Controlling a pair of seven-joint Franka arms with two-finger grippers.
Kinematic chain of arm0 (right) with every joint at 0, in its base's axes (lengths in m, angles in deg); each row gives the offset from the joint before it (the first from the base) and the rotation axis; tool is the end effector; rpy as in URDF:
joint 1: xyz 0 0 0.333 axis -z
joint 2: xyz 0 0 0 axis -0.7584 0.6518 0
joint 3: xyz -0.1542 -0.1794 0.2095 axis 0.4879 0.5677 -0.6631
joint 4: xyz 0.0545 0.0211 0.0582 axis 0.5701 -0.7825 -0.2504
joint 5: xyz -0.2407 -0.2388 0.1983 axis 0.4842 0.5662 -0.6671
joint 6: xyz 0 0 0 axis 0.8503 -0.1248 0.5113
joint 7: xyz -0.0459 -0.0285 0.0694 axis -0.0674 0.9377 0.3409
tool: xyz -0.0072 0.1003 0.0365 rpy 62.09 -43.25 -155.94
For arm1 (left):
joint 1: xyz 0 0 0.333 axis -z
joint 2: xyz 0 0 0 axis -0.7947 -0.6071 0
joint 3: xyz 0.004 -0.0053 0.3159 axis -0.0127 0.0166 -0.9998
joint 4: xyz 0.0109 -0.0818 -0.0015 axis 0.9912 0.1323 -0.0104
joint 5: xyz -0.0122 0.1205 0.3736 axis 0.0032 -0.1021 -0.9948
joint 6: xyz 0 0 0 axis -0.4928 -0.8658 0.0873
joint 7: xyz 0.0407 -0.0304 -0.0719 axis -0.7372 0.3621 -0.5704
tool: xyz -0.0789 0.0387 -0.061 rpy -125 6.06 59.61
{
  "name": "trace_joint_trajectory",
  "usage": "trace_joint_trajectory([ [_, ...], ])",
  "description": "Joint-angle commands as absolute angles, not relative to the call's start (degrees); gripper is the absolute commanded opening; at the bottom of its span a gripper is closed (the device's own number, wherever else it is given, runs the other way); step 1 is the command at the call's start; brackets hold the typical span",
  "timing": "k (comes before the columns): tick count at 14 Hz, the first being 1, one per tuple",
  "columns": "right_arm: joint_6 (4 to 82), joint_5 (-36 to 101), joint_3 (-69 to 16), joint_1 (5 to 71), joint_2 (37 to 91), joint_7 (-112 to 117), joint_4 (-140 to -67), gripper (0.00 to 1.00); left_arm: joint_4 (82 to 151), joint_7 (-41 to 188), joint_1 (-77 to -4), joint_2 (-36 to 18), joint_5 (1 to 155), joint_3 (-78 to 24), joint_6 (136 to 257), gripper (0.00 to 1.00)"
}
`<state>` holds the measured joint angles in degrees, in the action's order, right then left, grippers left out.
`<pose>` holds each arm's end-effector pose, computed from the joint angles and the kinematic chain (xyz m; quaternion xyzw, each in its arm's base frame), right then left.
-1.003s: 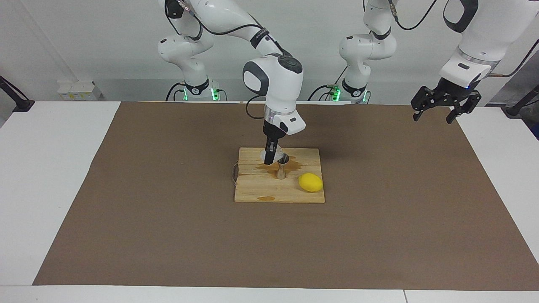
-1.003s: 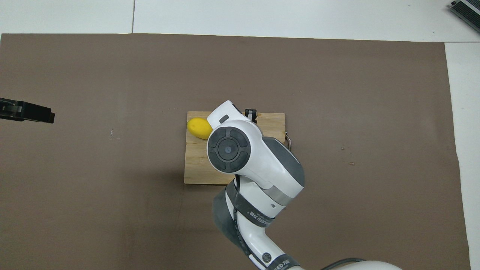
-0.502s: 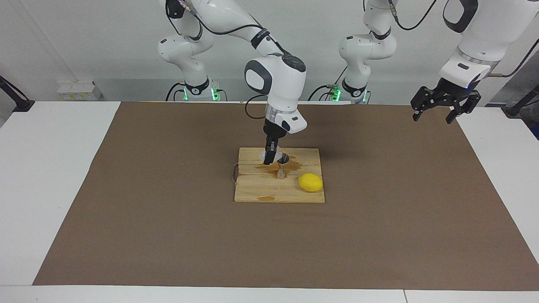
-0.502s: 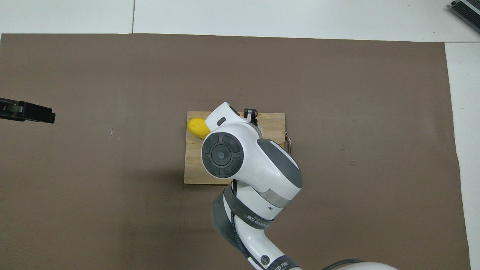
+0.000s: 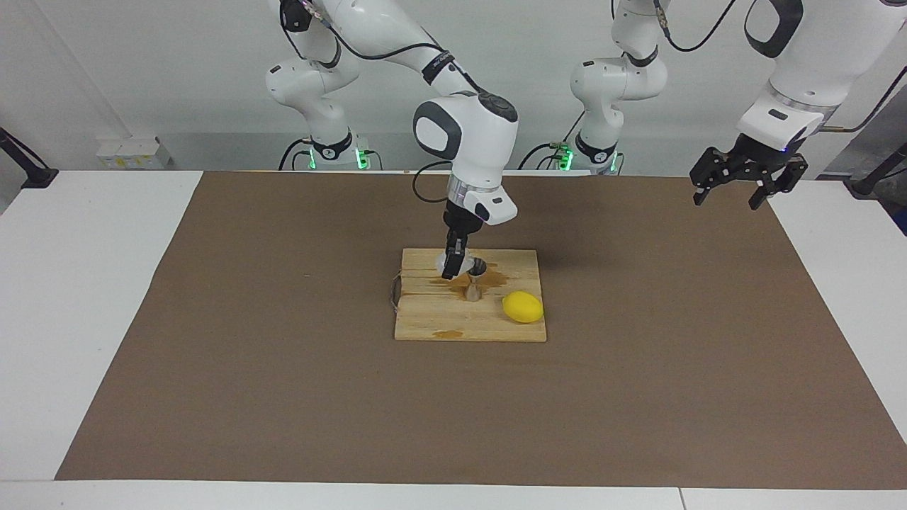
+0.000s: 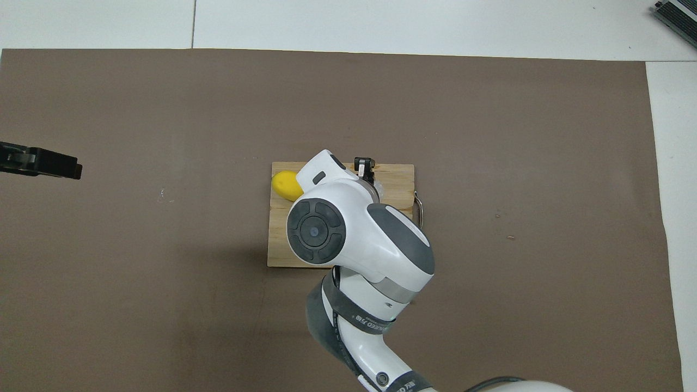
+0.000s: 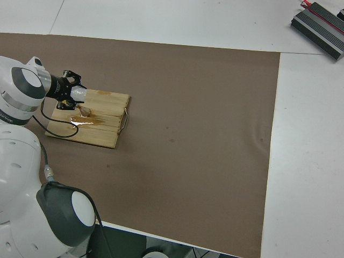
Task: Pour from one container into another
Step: 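Hold the glass cup tipped over the metal cup with the right gripper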
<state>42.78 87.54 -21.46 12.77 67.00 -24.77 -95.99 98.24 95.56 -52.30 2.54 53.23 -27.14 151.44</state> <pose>0.5291 0.3884 0.4208 0.7285 0.6590 0.0249 0.1854 0.5524 -0.0296 0.6313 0.9959 -0.0854 0.0288 0.0018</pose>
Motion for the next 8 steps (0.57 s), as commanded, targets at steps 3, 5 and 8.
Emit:
trace_joint_trajectory([
  [3, 41.47, 91.71, -22.01, 11.62, 68.24, -20.95, -94.6, 0.43, 98.63, 95.21, -51.83, 2.87, 52.41, -27.32, 151.2, 1.0],
  [5, 41.38, 92.07, -22.01, 11.53, 68.24, -20.77, -94.6, 0.43, 98.63, 95.3, -51.83, 2.87, 52.41, -27.32, 151.28, 1.0],
  [8, 41.38, 93.3, -22.01, 11.35, 68.24, -20.59, -94.68, 0.43, 98.63, 95.3, -51.83, 2.87, 52.41, -27.32, 151.28, 1.0],
])
